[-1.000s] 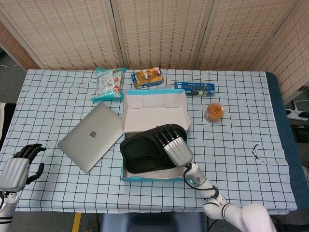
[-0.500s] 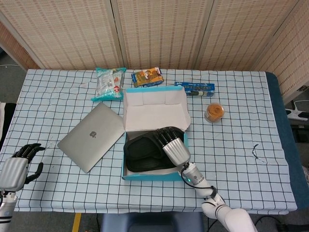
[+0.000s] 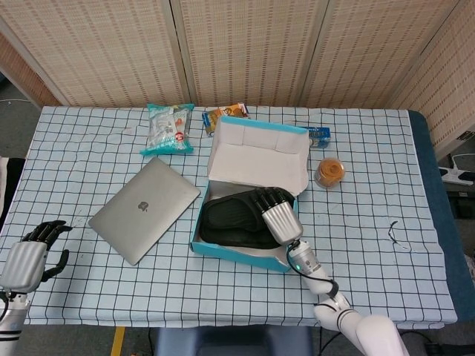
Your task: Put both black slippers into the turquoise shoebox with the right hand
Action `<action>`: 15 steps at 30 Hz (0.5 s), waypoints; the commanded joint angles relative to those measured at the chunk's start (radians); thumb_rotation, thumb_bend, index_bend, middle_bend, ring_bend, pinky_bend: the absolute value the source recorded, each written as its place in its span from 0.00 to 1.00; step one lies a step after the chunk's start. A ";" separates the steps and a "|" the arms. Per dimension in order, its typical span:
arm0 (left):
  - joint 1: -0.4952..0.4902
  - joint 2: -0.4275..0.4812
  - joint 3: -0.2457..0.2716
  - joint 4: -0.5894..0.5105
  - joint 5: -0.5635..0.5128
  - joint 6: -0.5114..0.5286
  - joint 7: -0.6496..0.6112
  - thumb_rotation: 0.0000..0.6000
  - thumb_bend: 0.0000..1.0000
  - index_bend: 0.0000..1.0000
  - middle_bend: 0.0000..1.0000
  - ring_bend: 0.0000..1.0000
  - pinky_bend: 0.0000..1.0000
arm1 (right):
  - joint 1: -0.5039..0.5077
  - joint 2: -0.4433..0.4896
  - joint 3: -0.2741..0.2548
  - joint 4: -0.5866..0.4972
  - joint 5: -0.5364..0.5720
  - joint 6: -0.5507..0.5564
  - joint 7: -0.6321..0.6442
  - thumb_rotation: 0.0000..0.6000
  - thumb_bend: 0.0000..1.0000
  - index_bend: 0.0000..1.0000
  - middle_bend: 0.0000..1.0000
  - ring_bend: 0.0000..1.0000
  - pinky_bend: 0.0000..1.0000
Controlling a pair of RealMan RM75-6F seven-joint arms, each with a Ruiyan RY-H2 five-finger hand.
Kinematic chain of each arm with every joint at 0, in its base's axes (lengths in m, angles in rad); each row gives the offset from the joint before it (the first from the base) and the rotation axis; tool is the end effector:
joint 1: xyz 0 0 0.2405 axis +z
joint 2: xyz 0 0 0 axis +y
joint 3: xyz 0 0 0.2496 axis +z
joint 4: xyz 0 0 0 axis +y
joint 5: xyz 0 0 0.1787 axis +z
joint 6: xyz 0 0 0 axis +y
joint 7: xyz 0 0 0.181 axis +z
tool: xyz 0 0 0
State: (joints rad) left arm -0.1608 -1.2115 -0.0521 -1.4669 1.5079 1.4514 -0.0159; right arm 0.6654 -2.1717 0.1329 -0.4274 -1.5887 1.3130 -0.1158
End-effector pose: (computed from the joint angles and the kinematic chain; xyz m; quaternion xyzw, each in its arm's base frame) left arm -0.2953 0.2398 0.1631 -0.6196 -0.3622 -0.3925 0.5752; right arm -0.1469 -0.3520 -0.0750 0.7305 -0.1636 0.4237 0.5100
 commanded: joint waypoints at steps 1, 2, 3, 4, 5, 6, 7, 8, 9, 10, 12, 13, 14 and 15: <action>0.000 0.000 0.001 -0.002 0.002 0.001 0.004 1.00 0.45 0.28 0.21 0.18 0.37 | 0.004 0.051 0.019 -0.084 0.027 -0.016 0.006 1.00 0.21 0.30 0.28 0.10 0.20; 0.000 0.000 0.001 -0.001 0.004 0.003 0.004 1.00 0.45 0.28 0.21 0.18 0.37 | 0.005 0.062 0.020 -0.103 0.029 -0.017 0.006 1.00 0.21 0.28 0.26 0.08 0.18; 0.000 0.000 0.001 -0.001 0.005 0.005 0.004 1.00 0.45 0.28 0.21 0.18 0.37 | 0.006 0.075 0.020 -0.128 0.031 -0.017 0.005 1.00 0.20 0.27 0.25 0.06 0.17; 0.001 0.000 0.002 -0.002 0.005 0.005 0.003 1.00 0.45 0.28 0.21 0.18 0.37 | 0.005 0.084 0.022 -0.146 0.033 -0.019 0.004 1.00 0.19 0.26 0.24 0.06 0.17; 0.001 0.000 0.002 -0.004 0.004 0.005 0.002 1.00 0.45 0.28 0.21 0.18 0.37 | 0.005 0.093 0.023 -0.165 0.036 -0.021 0.003 1.00 0.17 0.26 0.23 0.04 0.16; 0.003 0.002 0.003 -0.007 0.003 0.005 0.002 1.00 0.45 0.28 0.21 0.18 0.37 | 0.003 0.103 0.026 -0.193 0.044 -0.026 0.004 1.00 0.15 0.25 0.22 0.03 0.14; 0.004 0.003 0.004 -0.009 0.003 0.005 0.005 1.00 0.45 0.28 0.21 0.18 0.37 | 0.002 0.112 0.030 -0.216 0.049 -0.030 0.004 1.00 0.13 0.24 0.21 0.02 0.13; 0.003 0.003 0.004 -0.009 0.004 0.006 0.007 1.00 0.45 0.28 0.21 0.18 0.37 | 0.001 0.122 0.032 -0.240 0.054 -0.035 0.003 1.00 0.11 0.23 0.19 0.01 0.10; 0.003 0.003 0.004 -0.008 0.007 0.007 0.010 1.00 0.45 0.28 0.21 0.18 0.37 | 0.000 0.137 0.034 -0.275 0.059 -0.042 -0.001 1.00 0.10 0.21 0.16 0.00 0.07; 0.002 0.002 0.004 -0.007 0.009 0.007 0.011 1.00 0.46 0.28 0.21 0.18 0.37 | 0.000 0.151 0.035 -0.305 0.062 -0.045 -0.002 1.00 0.09 0.20 0.15 0.00 0.05; 0.000 0.000 0.003 -0.004 0.010 0.007 0.010 1.00 0.46 0.28 0.21 0.18 0.37 | -0.002 0.173 0.036 -0.347 0.064 -0.049 0.002 1.00 0.08 0.17 0.12 0.00 0.01; 0.000 -0.001 0.003 -0.003 0.009 0.007 0.010 1.00 0.46 0.28 0.21 0.18 0.37 | -0.003 0.178 0.036 -0.358 0.065 -0.050 0.004 1.00 0.08 0.16 0.12 0.00 0.00; 0.000 -0.001 0.003 -0.003 0.009 0.007 0.010 1.00 0.46 0.28 0.21 0.18 0.37 | -0.003 0.178 0.036 -0.358 0.065 -0.050 0.004 1.00 0.07 0.16 0.11 0.00 0.00; 0.000 -0.002 0.003 -0.002 0.008 0.006 0.010 1.00 0.46 0.28 0.21 0.18 0.37 | -0.005 0.189 0.036 -0.381 0.068 -0.055 0.006 1.00 0.07 0.15 0.10 0.00 0.00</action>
State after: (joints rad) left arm -0.1610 -1.2131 -0.0491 -1.4697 1.5171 1.4580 -0.0059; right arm 0.6637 -1.9992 0.1665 -0.7808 -1.5278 1.2667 -0.1133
